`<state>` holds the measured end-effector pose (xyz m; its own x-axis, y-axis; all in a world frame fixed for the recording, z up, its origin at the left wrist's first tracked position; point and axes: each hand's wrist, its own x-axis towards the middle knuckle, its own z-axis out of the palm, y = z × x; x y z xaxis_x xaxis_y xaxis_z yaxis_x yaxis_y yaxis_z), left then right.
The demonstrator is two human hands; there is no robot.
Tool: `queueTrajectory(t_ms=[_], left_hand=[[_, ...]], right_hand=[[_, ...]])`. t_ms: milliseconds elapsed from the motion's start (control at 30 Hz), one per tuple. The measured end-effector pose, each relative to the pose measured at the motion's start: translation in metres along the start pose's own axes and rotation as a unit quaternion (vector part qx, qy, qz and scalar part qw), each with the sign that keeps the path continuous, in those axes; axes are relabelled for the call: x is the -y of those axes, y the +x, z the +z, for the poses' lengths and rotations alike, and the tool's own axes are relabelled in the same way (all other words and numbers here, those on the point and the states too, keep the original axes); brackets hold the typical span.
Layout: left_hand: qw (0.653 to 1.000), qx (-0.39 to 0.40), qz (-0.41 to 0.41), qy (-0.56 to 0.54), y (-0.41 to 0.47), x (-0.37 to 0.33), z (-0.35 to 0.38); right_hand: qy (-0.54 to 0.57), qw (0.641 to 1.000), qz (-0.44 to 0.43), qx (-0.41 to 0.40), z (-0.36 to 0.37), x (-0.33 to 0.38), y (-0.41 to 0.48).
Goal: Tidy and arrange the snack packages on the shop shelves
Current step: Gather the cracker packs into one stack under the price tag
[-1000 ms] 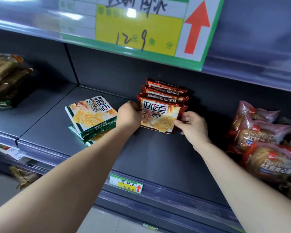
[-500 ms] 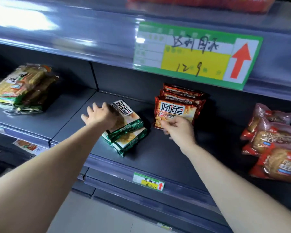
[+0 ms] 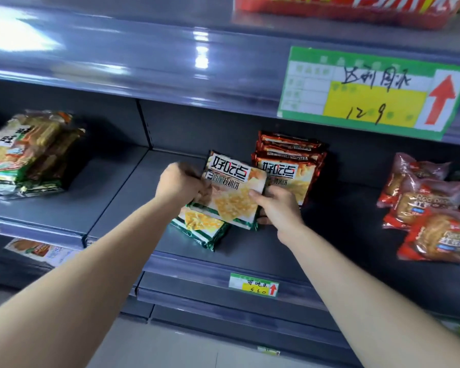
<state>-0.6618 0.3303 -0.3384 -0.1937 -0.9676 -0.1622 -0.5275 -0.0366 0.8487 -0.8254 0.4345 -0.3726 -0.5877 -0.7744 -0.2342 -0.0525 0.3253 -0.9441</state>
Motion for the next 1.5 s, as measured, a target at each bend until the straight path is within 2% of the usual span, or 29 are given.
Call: queueTrajectory(t_ms=[133,367,433,533,633,733,833,967,1100,1167,1200,1267,1433,1500], left_hand=[[0.997,0.008,0.063,-0.032,-0.019,-0.012,0.030],[0.984,0.127,0.117,-0.047,-0.026,-0.023,0.092],[0.981,0.152,0.119,-0.015,-0.024,-0.019,0.102],[0.978,0.133,0.149,0.062,-0.021,-0.013,0.104],[0.965,0.067,0.173,0.186,-0.017,-0.009,0.093],[0.932,-0.041,0.105,0.345,-0.006,-0.001,0.071],[0.917,-0.030,-0.012,0.398,0.005,0.013,0.048],[0.936,-0.062,-0.085,0.336,0.016,0.035,0.025],[0.980,-0.029,-0.110,0.163,0.011,0.047,0.015],[0.992,-0.024,-0.123,0.009,0.001,0.046,0.014],[0.989,-0.025,-0.125,-0.073,-0.006,0.044,0.016],[0.981,-0.040,-0.103,-0.161,-0.020,0.039,0.018],[0.968,-0.048,-0.045,-0.244,-0.046,0.016,0.047],[0.970,-0.052,-0.016,-0.237,-0.050,0.005,0.063]], right_hand=[[-0.029,0.992,-0.085,-0.087,-0.037,-0.012,-0.003],[-0.065,0.973,-0.084,-0.205,-0.079,-0.040,0.007],[-0.078,0.969,-0.093,-0.215,-0.085,-0.042,0.012],[-0.100,0.972,-0.084,-0.195,-0.085,-0.042,0.018],[-0.099,0.973,-0.077,-0.195,-0.080,-0.041,0.023],[-0.103,0.970,-0.083,-0.203,-0.075,-0.040,0.025],[-0.110,0.967,-0.088,-0.210,-0.075,-0.041,0.023],[-0.099,0.969,-0.085,-0.212,-0.074,-0.043,0.020],[-0.111,0.967,-0.073,-0.217,-0.074,-0.047,0.015],[-0.120,0.965,-0.064,-0.225,-0.074,-0.045,0.011],[-0.119,0.965,-0.065,-0.226,-0.074,-0.045,0.009],[-0.102,0.968,-0.077,-0.215,-0.071,-0.043,0.003],[0.022,0.984,-0.103,-0.141,-0.060,-0.030,-0.018],[0.012,0.984,-0.132,-0.120,-0.062,-0.022,-0.022]])
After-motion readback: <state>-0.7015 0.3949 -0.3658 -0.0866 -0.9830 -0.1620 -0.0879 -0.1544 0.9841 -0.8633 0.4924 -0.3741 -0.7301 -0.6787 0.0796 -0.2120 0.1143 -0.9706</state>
